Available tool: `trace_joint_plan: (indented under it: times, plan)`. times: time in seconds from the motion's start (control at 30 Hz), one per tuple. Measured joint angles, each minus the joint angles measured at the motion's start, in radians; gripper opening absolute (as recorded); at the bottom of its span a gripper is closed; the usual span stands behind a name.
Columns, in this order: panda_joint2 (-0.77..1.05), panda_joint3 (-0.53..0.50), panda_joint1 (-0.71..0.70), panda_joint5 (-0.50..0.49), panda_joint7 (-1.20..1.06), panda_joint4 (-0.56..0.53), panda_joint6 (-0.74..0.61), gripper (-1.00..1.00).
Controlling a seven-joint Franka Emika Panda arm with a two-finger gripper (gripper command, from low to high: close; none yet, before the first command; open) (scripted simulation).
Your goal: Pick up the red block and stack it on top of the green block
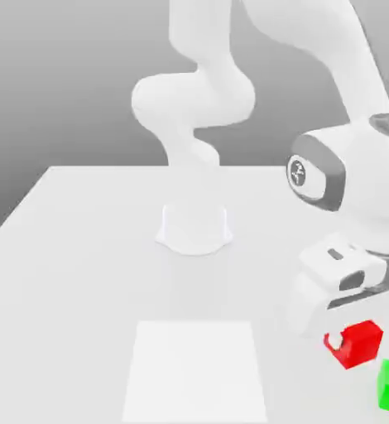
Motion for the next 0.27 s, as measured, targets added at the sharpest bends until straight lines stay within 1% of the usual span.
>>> trace_joint_plan:
  times: [0.07,0.13,0.17,0.27]
  plan:
    - [0.046,0.005,0.027,-0.018,0.031,0.033,0.015,-1.0]
    - [0.111,-0.01,0.045,-0.044,0.053,0.045,0.068,-1.0]
    - [0.143,-0.019,0.054,-0.055,0.062,0.048,0.096,1.0]
    - [0.143,-0.019,0.054,-0.055,0.062,0.048,0.096,1.0]
